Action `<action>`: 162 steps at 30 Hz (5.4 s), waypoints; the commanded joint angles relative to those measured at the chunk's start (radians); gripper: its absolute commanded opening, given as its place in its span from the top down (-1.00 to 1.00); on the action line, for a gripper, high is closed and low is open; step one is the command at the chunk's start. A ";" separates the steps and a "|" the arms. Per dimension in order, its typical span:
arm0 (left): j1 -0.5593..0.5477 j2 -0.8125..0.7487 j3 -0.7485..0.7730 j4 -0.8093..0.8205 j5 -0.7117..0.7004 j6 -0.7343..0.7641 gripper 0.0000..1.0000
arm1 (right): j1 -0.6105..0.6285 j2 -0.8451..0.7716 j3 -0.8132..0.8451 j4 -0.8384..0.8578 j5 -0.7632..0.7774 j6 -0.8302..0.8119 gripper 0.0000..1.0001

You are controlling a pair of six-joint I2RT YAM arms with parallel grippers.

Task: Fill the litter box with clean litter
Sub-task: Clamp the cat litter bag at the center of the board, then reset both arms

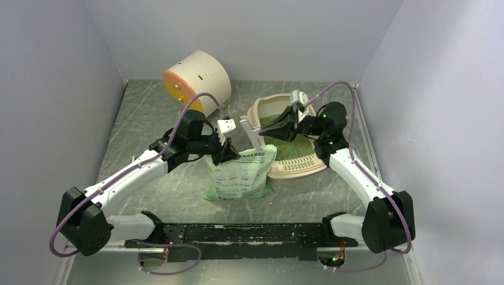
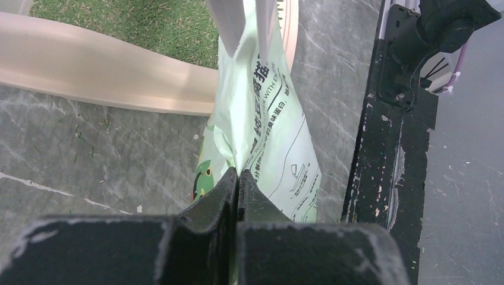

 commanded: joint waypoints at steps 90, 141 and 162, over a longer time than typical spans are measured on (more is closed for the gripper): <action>0.122 0.099 0.077 -0.211 0.049 0.178 0.85 | 0.264 0.251 0.611 -1.623 0.586 -0.968 1.00; 0.135 -0.187 -0.025 0.156 -0.124 -0.125 -0.18 | 0.273 -0.087 0.323 -0.930 0.997 -0.399 -0.75; 0.134 -0.293 0.241 -0.211 -0.851 -0.443 -0.95 | 0.248 -0.316 0.176 -0.918 1.216 0.188 -1.00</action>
